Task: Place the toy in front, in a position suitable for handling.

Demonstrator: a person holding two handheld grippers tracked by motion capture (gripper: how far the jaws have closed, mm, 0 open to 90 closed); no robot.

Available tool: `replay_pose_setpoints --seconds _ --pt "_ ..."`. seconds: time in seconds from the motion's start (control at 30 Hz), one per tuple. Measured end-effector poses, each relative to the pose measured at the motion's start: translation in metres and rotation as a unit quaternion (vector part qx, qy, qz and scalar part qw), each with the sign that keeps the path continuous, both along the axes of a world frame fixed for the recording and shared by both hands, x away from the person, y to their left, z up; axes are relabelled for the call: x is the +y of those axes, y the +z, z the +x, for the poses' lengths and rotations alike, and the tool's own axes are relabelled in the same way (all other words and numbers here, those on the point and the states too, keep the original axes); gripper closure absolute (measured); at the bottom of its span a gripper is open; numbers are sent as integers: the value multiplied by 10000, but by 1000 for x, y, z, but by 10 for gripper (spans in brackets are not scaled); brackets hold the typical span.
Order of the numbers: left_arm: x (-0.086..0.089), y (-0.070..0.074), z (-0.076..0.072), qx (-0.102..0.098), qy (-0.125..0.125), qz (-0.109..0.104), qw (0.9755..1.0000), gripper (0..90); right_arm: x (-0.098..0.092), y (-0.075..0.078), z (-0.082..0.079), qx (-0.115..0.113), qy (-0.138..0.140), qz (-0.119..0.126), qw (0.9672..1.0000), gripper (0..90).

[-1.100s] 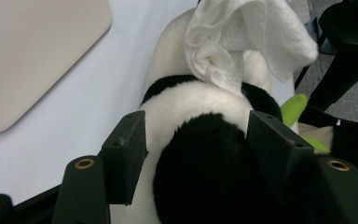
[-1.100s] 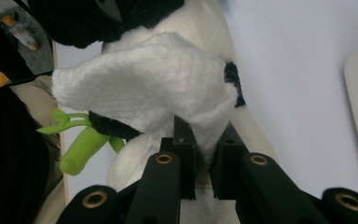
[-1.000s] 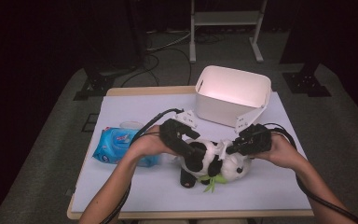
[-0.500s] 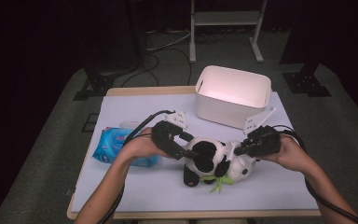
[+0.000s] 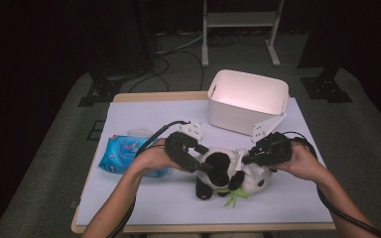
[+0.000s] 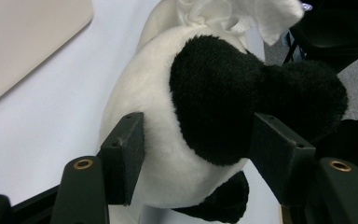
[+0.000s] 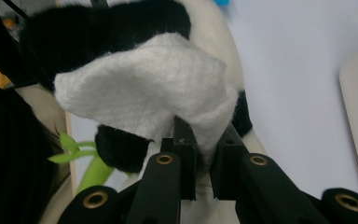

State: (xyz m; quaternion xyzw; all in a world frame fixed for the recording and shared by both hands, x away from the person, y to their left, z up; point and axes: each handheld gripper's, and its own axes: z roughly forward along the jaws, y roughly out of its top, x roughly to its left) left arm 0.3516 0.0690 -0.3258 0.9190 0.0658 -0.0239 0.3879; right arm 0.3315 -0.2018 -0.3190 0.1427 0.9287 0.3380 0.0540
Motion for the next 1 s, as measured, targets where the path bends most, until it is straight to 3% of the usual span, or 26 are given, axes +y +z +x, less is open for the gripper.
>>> replay_pose_setpoints --seconds 0.4,0.87,1.0 --pt "-1 0 -2 -11 2 -68 10000 388 38 22 4 -135 323 -64 9994 818" --pt "0 0 1 -6 -6 -77 10000 399 64 25 14 -54 561 -11 9984 817" --pt "2 0 1 12 37 -86 10000 398 63 24 14 -75 504 -28 9987 817"
